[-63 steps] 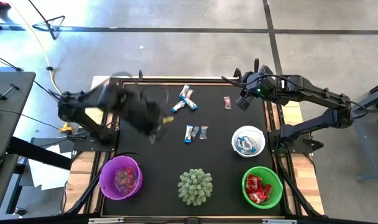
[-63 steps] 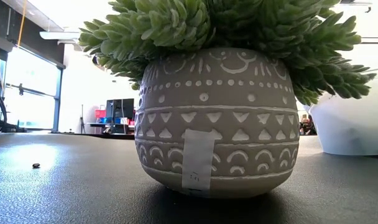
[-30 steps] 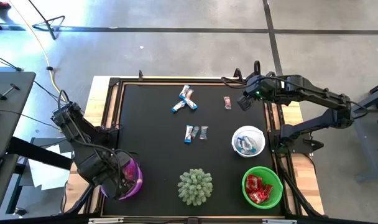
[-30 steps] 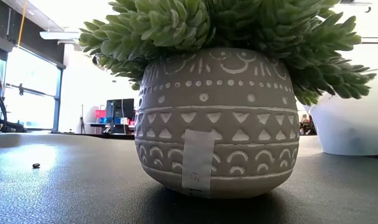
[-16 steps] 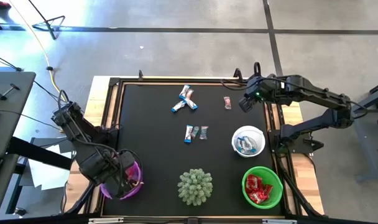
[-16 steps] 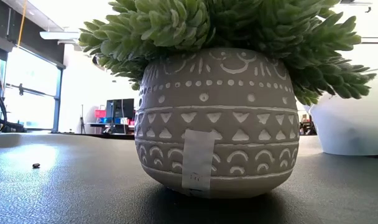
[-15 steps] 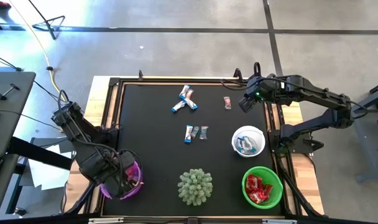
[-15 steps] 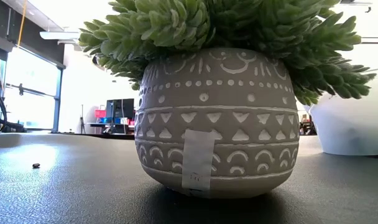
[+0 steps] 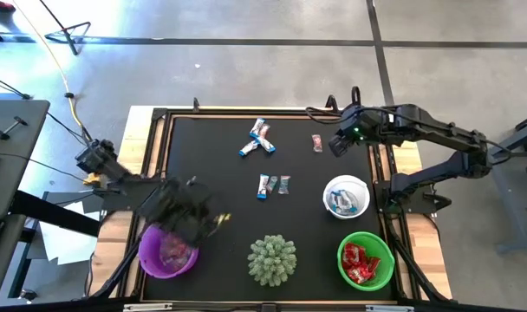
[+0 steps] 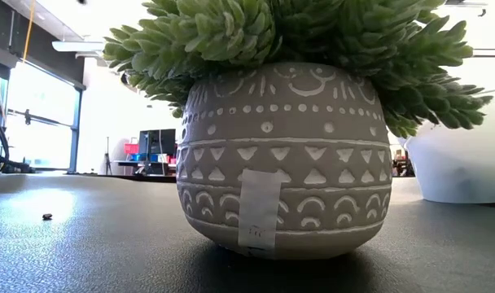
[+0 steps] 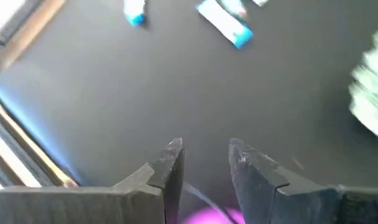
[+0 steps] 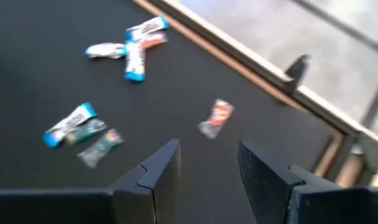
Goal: Sort candy
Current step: Put the transparent candy wrapper into the purple bucket
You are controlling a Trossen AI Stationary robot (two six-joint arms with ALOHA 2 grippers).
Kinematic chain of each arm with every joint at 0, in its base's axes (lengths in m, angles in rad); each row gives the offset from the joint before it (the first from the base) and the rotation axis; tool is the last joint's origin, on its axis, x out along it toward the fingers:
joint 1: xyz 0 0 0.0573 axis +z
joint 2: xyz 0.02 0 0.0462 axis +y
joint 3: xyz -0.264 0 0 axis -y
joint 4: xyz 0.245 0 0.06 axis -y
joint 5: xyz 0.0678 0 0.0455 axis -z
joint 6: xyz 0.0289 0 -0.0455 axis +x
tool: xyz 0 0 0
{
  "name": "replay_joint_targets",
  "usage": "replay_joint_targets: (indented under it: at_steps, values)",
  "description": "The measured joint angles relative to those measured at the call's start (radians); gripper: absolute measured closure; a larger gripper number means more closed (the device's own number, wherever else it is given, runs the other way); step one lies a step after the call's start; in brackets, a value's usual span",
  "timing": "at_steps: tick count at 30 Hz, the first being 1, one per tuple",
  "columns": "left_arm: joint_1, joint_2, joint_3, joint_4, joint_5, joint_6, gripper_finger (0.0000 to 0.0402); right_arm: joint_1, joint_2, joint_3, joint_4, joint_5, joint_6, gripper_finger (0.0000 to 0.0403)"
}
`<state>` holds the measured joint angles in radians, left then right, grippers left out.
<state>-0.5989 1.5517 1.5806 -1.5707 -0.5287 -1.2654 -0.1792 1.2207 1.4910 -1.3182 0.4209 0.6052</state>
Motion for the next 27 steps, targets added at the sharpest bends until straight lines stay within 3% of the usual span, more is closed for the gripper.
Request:
replay_joint_targets:
  at_steps: [6,10,13,20,27]
  values:
    - [0.272,0.0,0.0,0.114,-0.012,0.321,0.0288,-0.008,0.08,0.0,0.074,-0.038,-0.053,0.0246]
    - [0.354,-0.003,0.0,0.301,-0.005,0.536,0.0288,-0.011,0.177,0.0,0.109,-0.046,-0.151,0.0246]
    - [0.386,-0.006,0.001,0.41,0.01,0.628,0.0288,-0.01,0.251,0.0,0.169,-0.111,-0.251,0.0246]
    - [0.41,-0.039,0.0,0.447,0.008,0.658,0.0289,-0.019,0.387,0.0,0.272,-0.3,-0.481,0.0246]
    - [0.439,-0.148,0.0,0.496,-0.083,0.612,0.0289,-0.065,0.526,0.0,0.424,-0.477,-0.635,0.0246]
